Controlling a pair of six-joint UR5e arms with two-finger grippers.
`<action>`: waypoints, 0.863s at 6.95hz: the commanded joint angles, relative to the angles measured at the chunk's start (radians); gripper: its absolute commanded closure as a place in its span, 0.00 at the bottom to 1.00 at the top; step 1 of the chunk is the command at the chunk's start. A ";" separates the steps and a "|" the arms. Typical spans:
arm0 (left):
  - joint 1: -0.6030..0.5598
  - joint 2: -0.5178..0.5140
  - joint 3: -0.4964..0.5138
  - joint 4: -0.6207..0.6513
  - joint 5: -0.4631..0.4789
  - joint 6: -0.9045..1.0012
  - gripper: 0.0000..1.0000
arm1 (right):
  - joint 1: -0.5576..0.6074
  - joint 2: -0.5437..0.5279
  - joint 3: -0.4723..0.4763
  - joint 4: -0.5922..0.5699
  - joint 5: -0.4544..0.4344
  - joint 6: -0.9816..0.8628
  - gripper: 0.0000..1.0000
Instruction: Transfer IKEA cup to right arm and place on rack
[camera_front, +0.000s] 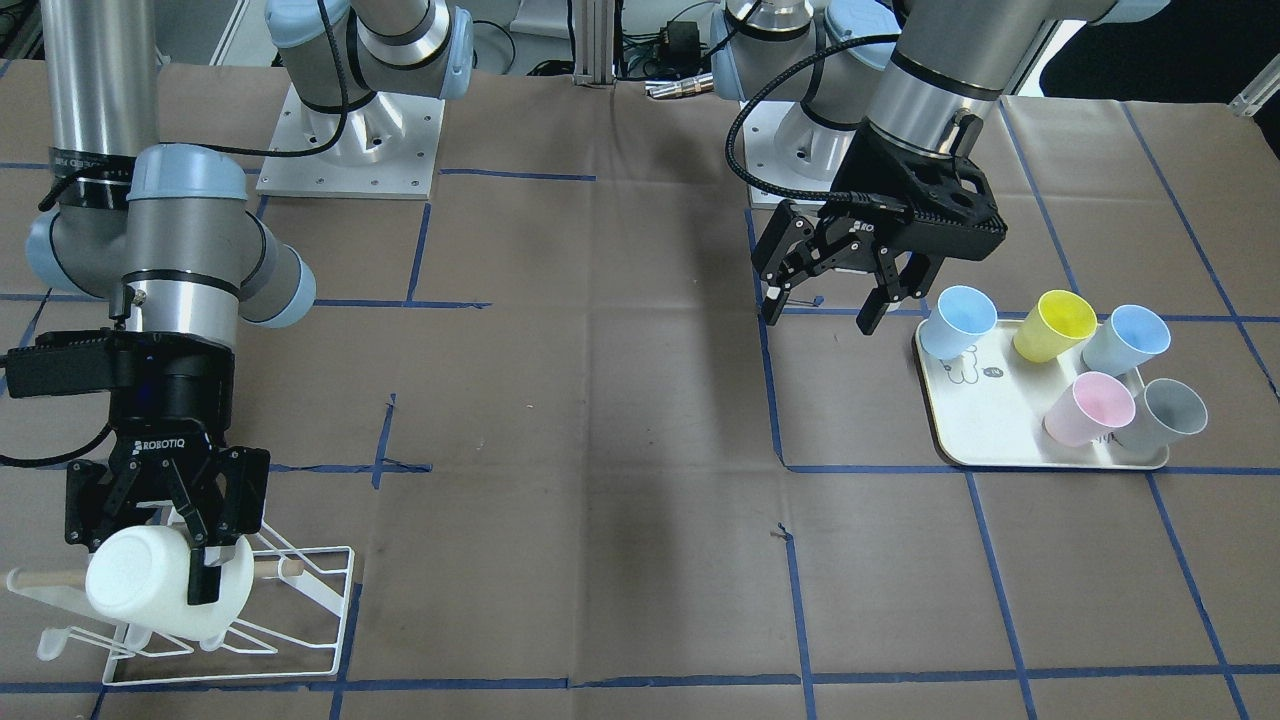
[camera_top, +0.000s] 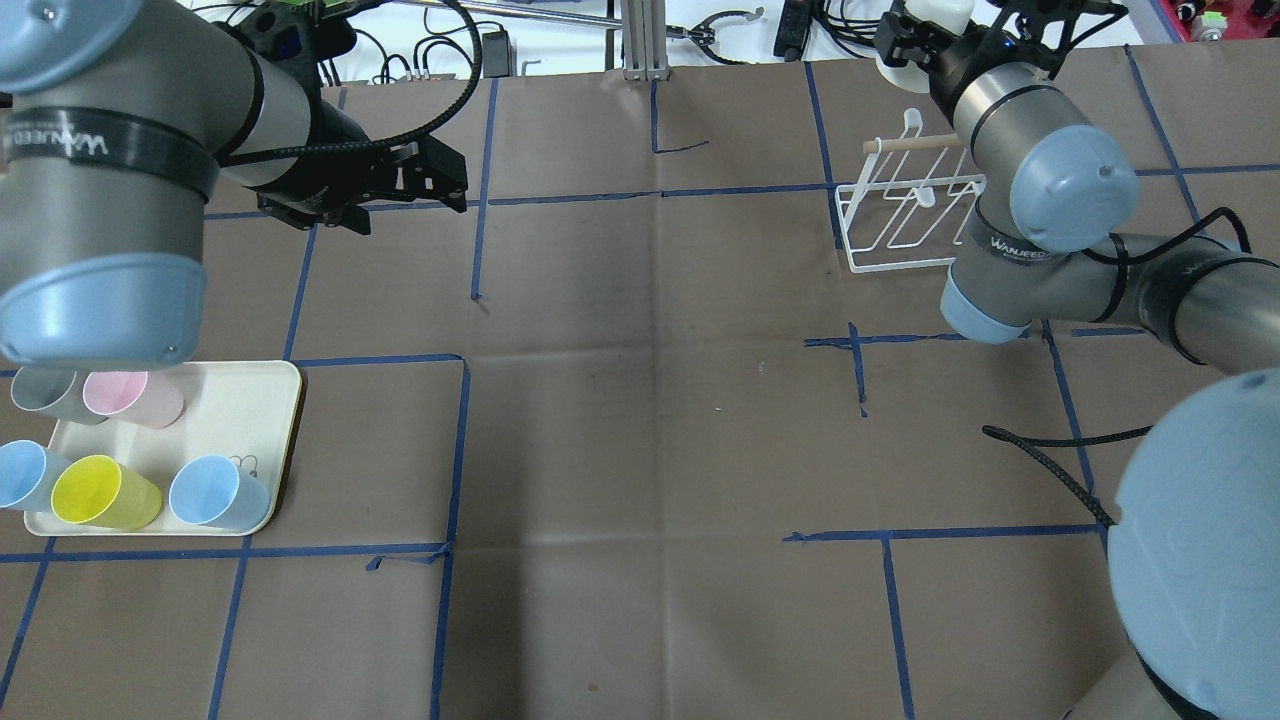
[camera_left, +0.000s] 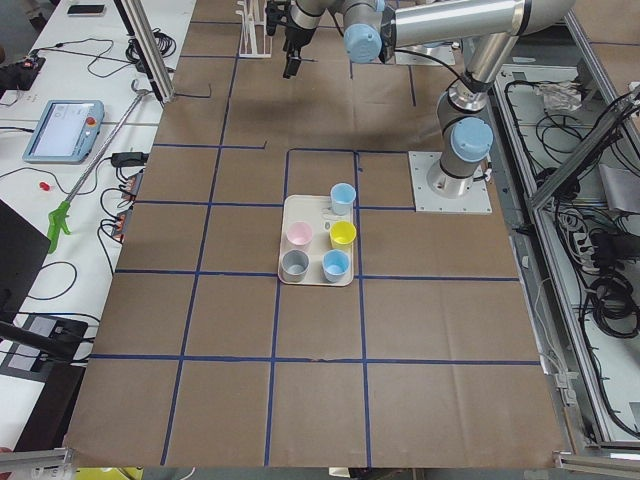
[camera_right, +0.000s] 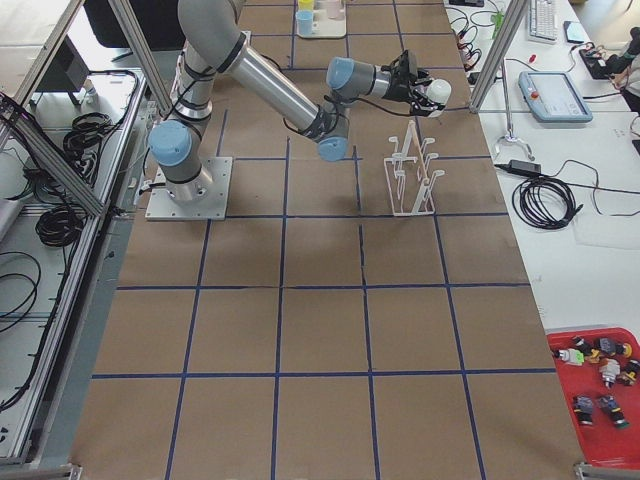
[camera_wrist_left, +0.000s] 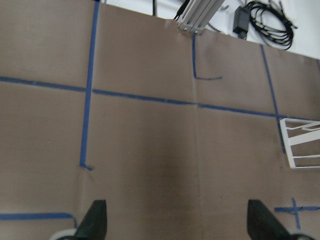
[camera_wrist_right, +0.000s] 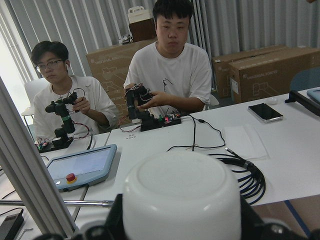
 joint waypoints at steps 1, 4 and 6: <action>-0.013 -0.006 0.097 -0.275 0.125 0.003 0.02 | -0.021 0.061 0.000 -0.157 -0.005 -0.062 0.56; -0.014 -0.002 0.100 -0.288 0.142 0.015 0.01 | -0.040 0.129 -0.032 -0.176 -0.003 -0.082 0.56; -0.004 -0.005 0.102 -0.288 0.141 0.055 0.01 | -0.040 0.182 -0.044 -0.212 0.000 -0.084 0.56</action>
